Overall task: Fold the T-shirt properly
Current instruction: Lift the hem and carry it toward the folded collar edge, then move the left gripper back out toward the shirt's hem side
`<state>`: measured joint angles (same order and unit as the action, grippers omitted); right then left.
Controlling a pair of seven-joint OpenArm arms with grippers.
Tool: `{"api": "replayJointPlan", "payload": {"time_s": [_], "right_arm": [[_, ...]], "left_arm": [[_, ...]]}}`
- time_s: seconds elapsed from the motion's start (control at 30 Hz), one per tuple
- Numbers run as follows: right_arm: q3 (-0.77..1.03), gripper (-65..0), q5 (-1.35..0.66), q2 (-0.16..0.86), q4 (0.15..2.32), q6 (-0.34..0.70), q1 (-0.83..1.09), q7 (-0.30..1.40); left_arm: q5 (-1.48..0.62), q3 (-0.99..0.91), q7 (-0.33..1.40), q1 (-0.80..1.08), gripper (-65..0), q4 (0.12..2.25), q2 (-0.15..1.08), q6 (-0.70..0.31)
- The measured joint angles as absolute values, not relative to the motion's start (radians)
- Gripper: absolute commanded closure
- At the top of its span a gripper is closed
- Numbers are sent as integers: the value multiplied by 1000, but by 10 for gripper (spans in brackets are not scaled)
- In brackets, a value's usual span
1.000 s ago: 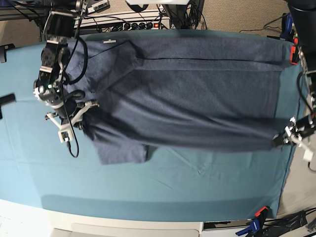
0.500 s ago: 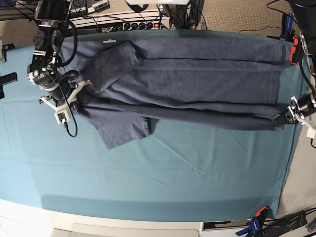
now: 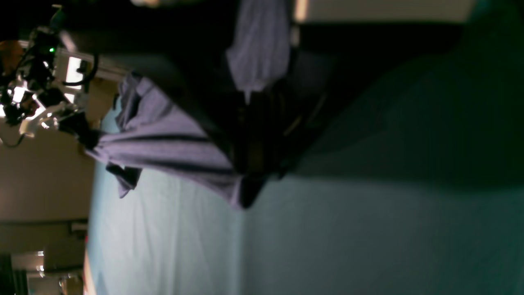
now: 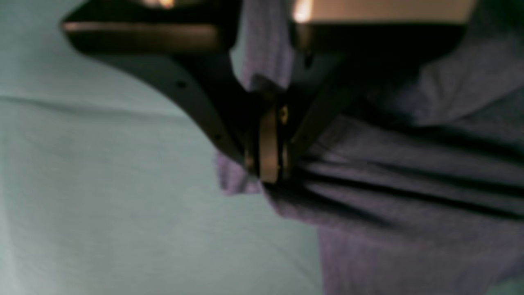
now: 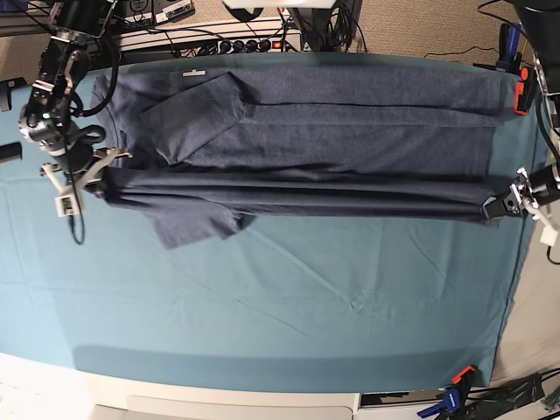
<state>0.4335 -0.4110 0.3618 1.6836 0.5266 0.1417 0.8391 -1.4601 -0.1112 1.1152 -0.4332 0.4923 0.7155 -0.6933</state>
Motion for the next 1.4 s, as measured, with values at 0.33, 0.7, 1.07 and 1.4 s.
{"api": "replayJointPlan", "payload": {"time_s": [0.33,0.7,1.07,1.4], "right_arm": [[496,0,-459,362,1684,567,142,859],[497,0,-490,360,1684,585,147,902],[506,0,-470,364,1684,556,195,925],[507,0,-471,365,1684,556,197,927]], "left_arm": [[-1464,-110,1120,-461,0,561,717,-698],[-1467,-107,1160,-455,0,561,783,-701],[-1463,-109,1135,-400,0,563,823,-690],[-1460,-108,1133,-361,0,563,820,-690]]}}
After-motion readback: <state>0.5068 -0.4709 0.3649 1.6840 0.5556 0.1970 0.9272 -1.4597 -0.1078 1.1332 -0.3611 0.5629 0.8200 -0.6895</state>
